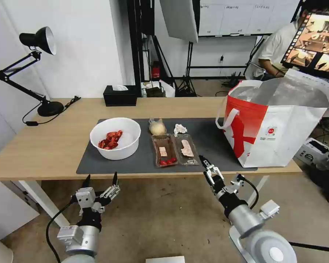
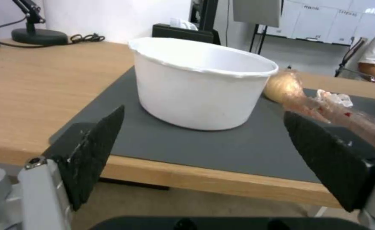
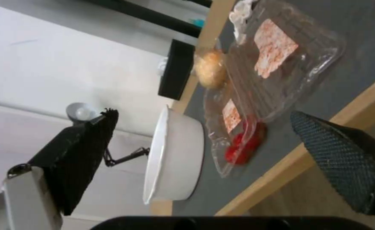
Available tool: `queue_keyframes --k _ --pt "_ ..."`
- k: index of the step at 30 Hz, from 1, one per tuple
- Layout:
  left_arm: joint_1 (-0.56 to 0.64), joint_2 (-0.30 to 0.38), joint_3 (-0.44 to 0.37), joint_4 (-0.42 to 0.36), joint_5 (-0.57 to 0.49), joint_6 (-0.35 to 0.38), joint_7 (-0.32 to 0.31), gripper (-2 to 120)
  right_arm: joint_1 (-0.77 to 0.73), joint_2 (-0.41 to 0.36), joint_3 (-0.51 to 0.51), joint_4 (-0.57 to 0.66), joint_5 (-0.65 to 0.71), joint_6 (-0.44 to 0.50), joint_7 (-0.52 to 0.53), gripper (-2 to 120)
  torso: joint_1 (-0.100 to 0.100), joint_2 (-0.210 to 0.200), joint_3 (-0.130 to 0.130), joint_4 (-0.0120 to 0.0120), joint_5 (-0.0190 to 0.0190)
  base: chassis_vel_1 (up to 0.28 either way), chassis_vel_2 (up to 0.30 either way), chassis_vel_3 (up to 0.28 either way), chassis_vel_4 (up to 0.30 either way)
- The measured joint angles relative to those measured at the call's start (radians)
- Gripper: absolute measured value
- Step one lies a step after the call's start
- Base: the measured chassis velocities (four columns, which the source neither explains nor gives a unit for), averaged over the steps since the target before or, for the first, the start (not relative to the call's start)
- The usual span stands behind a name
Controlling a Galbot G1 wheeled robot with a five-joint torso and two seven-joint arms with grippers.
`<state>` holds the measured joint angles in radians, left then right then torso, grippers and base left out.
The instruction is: Pick up the trash from the table and place it into the takeout bag.
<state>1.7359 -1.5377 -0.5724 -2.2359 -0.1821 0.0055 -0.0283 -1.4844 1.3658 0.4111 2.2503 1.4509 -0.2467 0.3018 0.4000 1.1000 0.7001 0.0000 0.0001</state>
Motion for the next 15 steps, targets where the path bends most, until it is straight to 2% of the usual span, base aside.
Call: queue_keyframes --k 4,15 --pt "0.001 -0.001 -0.006 0.009 0.000 -0.004 0.002 100 0.102 0.023 -0.046 -0.054 0.022 0.001 0.110 100 0.000 0.000 0.000 0.0001 -0.0001 0.000 0.000 0.000 0.000" --pt "0.001 0.001 -0.020 0.019 -0.001 -0.005 0.003 100 0.204 0.065 -0.098 -0.156 0.027 0.007 0.217 100 0.000 0.000 0.000 0.0000 -0.0003 0.000 0.000 0.000 0.000"
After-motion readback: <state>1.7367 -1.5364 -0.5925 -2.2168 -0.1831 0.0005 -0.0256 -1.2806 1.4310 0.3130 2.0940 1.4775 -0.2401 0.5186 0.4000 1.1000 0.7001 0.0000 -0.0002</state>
